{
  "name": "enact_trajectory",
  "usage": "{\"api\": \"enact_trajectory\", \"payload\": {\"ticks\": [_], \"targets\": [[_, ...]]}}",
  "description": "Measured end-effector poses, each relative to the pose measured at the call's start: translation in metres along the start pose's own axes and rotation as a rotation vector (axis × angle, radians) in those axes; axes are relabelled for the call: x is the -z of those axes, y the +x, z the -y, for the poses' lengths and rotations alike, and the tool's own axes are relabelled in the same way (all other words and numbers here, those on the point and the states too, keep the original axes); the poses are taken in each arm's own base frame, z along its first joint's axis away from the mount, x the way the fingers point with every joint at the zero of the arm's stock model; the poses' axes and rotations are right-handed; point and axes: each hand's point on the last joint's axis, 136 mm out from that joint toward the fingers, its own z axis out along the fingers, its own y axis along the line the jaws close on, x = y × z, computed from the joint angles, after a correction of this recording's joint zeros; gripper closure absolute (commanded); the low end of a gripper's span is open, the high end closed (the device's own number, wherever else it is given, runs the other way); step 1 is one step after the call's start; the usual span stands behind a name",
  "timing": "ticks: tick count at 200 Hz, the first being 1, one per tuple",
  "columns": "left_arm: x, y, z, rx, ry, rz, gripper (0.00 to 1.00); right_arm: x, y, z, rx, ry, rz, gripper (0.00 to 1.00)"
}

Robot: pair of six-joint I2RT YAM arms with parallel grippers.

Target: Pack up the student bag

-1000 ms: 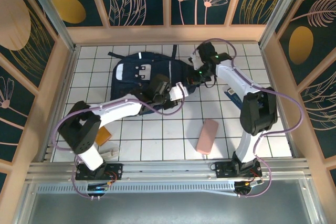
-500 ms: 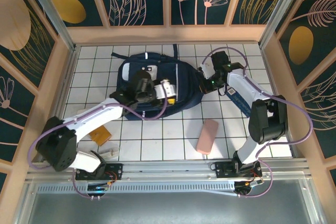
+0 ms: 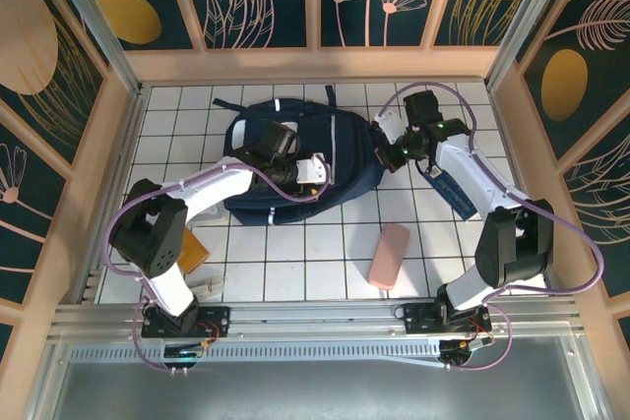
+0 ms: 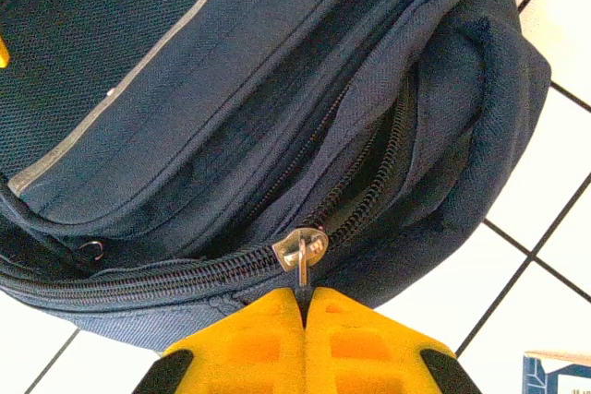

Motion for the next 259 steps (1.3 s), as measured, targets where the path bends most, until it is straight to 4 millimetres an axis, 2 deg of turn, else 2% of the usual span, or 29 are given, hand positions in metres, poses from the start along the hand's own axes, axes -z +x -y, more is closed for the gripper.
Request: {"api": "enact_trajectory", "payload": {"ticks": [18, 48, 60, 78, 86, 101, 142, 190, 203, 208, 232, 259], "targets": [[-0.003, -0.003, 0.003, -0.024, 0.0, 0.0, 0.36, 0.0, 0.0, 0.0, 0.014, 0.001, -0.001, 1.0], [-0.012, -0.003, 0.008, -0.053, -0.011, -0.012, 0.47, 0.0, 0.0, 0.0, 0.024, -0.001, 0.0, 1.0], [-0.016, -0.004, 0.006, -0.058, -0.021, -0.015, 0.49, 0.0, -0.002, 0.0, 0.029, 0.002, 0.007, 1.0], [-0.02, -0.005, 0.001, -0.064, -0.057, -0.015, 0.57, 0.0, -0.005, 0.002, 0.036, 0.008, 0.027, 1.0], [-0.021, -0.005, -0.001, -0.07, -0.075, -0.019, 0.68, 0.0, -0.006, 0.001, 0.039, 0.01, 0.041, 1.0], [-0.025, -0.005, -0.002, -0.069, -0.087, -0.027, 1.0, 0.002, -0.006, 0.0, 0.045, 0.011, 0.06, 1.0], [-0.028, -0.007, -0.012, -0.055, -0.109, -0.045, 1.0, 0.002, -0.001, -0.001, 0.068, 0.024, 0.07, 1.0], [-0.02, -0.006, -0.021, 0.042, -0.143, -0.044, 1.0, -0.005, 0.023, -0.007, 0.212, 0.092, -0.014, 1.0], [-0.016, -0.009, -0.02, 0.026, -0.126, -0.022, 0.65, -0.004, 0.032, -0.01, 0.246, 0.102, -0.03, 1.0], [-0.015, -0.01, -0.018, 0.013, -0.114, -0.013, 0.56, -0.003, 0.035, -0.011, 0.258, 0.103, -0.032, 1.0], [-0.012, -0.02, -0.018, -0.049, -0.099, 0.039, 0.44, 0.004, 0.039, -0.015, 0.312, 0.105, -0.021, 1.0], [-0.013, -0.029, -0.025, -0.113, -0.106, 0.058, 0.38, 0.01, 0.036, -0.015, 0.347, 0.113, -0.007, 1.0]]}}
